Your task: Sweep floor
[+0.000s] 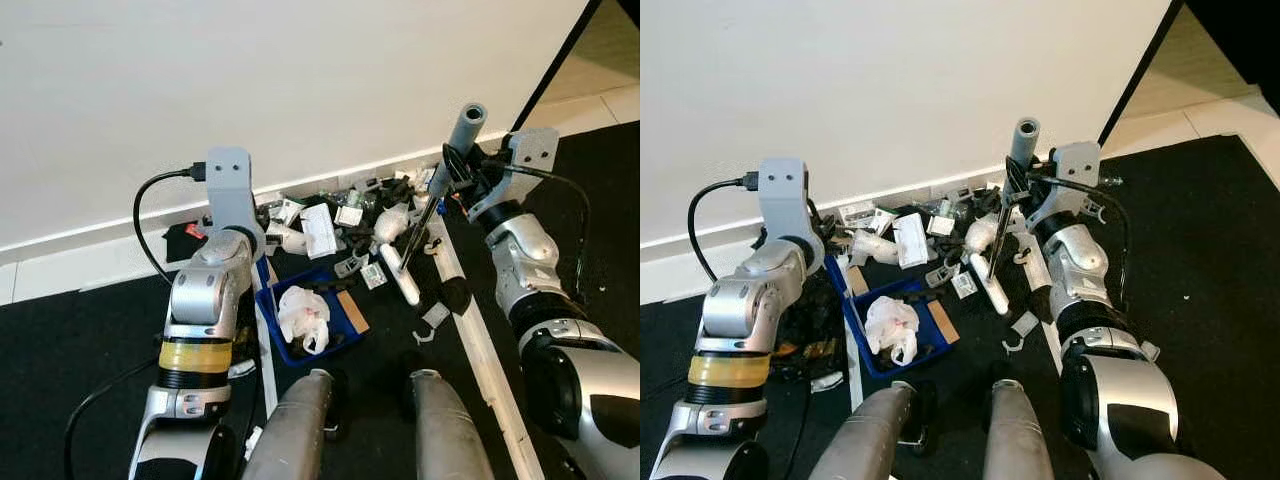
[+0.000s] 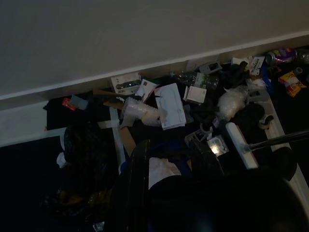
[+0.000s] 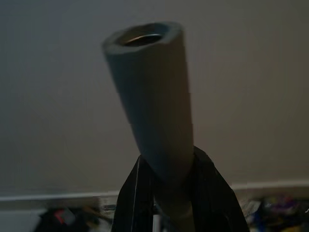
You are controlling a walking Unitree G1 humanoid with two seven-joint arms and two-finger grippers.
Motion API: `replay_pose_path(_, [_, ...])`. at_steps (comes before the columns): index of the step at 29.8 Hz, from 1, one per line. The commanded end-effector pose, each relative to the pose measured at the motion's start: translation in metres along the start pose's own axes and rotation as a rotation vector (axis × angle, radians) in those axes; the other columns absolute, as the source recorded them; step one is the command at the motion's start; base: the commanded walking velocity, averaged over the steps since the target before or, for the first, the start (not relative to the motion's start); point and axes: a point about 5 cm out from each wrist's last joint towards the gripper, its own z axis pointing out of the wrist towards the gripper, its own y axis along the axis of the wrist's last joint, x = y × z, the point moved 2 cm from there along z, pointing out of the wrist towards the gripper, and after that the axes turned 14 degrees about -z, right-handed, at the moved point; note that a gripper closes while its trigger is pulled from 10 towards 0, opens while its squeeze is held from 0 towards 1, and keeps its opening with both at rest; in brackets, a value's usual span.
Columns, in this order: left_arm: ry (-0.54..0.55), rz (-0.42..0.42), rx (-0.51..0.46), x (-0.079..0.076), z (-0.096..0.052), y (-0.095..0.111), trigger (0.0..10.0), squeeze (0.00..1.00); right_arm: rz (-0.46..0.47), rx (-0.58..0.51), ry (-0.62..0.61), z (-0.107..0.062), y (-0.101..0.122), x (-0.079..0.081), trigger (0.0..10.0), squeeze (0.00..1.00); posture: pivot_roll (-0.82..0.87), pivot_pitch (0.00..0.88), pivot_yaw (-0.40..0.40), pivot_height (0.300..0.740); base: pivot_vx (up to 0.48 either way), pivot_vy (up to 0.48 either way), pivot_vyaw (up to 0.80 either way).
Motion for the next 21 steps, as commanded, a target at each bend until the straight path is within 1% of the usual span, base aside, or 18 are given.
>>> replay_pose_path(1, [-0.053, -0.013, 0.048, -0.006, -0.003, -0.011, 10.0, 0.0, 0.143, 0.08, 0.029, -0.004, -0.024, 0.015, 10.0, 0.0, 0.16, 0.278, 0.073, 0.74, 0.0, 0.0, 0.0])
replay_pose_path(3, [-0.044, -0.01, 0.047, -0.003, -0.005, -0.011, 10.0, 0.0, 0.215, 0.087, 0.076, -0.001, -0.026, 0.027, 10.0, 0.0, 0.17, 0.278, 0.071, 0.74, 0.0, 0.0, 0.0])
replay_pose_path(4, [-0.039, -0.009, 0.046, -0.001, -0.006, -0.01, 10.0, 0.0, 0.258, 0.094, 0.115, 0.001, -0.028, 0.036, 10.0, 0.0, 0.17, 0.278, 0.07, 0.74, 0.0, 0.0, 0.0])
replay_pose_path(5, [-0.034, -0.008, 0.044, 0.0, -0.007, -0.01, 10.0, 0.0, 0.281, 0.105, 0.154, 0.002, -0.03, 0.046, 10.0, 0.0, 0.18, 0.275, 0.068, 0.74, 0.0, 0.0, 0.0])
replay_pose_path(6, [-0.034, -0.008, 0.044, 0.0, -0.007, -0.01, 10.0, 0.0, 0.281, 0.105, 0.154, 0.002, -0.03, 0.046, 10.0, 0.0, 0.18, 0.275, 0.068, 0.74, 0.0, 0.0, 0.0])
replay_pose_path(7, [-0.029, -0.008, 0.043, 0.001, -0.008, -0.01, 10.0, 0.0, 0.311, 0.116, 0.206, 0.004, -0.031, 0.058, 10.0, 0.0, 0.19, 0.272, 0.065, 0.74, 0.0, 0.0, 0.0])
replay_pose_path(8, [-0.029, -0.008, 0.042, 0.001, -0.009, -0.01, 10.0, 0.0, 0.321, 0.117, 0.22, 0.005, -0.032, 0.062, 10.0, 0.0, 0.19, 0.272, 0.065, 0.74, 0.0, 0.0, 0.0])
replay_pose_path(9, [-0.029, -0.008, 0.042, 0.001, -0.009, -0.01, 10.0, 0.0, 0.321, 0.117, 0.22, 0.005, -0.032, 0.062, 10.0, 0.0, 0.19, 0.272, 0.065, 0.74, 0.0, 0.0, 0.0])
replay_pose_path(12, [-0.031, -0.009, 0.043, -0.001, -0.01, -0.011, 10.0, 0.0, 0.388, 0.107, 0.239, 0.008, -0.03, 0.07, 10.0, 0.0, 0.18, 0.269, 0.062, 0.74, 0.0, 0.0, 0.0])
replay_pose_path(14, [-0.036, -0.01, 0.046, -0.003, -0.01, -0.012, 10.0, 0.0, 0.412, 0.101, 0.247, 0.009, -0.029, 0.074, 10.0, 0.0, 0.18, 0.267, 0.061, 0.74, 0.0, 0.0, 0.0])
replay_pose_path(15, [-0.043, -0.011, 0.049, -0.005, -0.01, -0.013, 10.0, 0.0, 0.447, 0.092, 0.263, 0.01, -0.027, 0.078, 10.0, 0.0, 0.17, 0.267, 0.061, 0.74, 0.0, 0.0, 0.0])
replay_pose_path(18, [-0.046, -0.011, 0.051, -0.007, -0.01, -0.014, 10.0, 0.0, 0.456, 0.086, 0.277, 0.011, -0.026, 0.081, 10.0, 0.0, 0.17, 0.265, 0.061, 0.74, 0.0, 0.0, 0.0])
replay_pose_path(19, [-0.047, -0.012, 0.052, -0.007, -0.01, -0.014, 10.0, 0.0, 0.465, 0.079, 0.298, 0.012, -0.025, 0.085, 10.0, 0.0, 0.17, 0.265, 0.06, 0.74, 0.0, 0.0, 0.0])
replay_pose_path(20, [-0.051, -0.015, 0.055, -0.009, -0.01, -0.015, 10.0, 0.0, 0.473, 0.058, 0.35, 0.013, -0.021, 0.091, 10.0, 0.0, 0.16, 0.264, 0.058, 0.74, 0.0, 0.0, 0.0])
replay_pose_path(21, [-0.051, -0.015, 0.055, -0.009, -0.01, -0.015, 10.0, 0.0, 0.473, 0.058, 0.35, 0.013, -0.021, 0.091, 10.0, 0.0, 0.16, 0.264, 0.058, 0.74, 0.0, 0.0, 0.0])
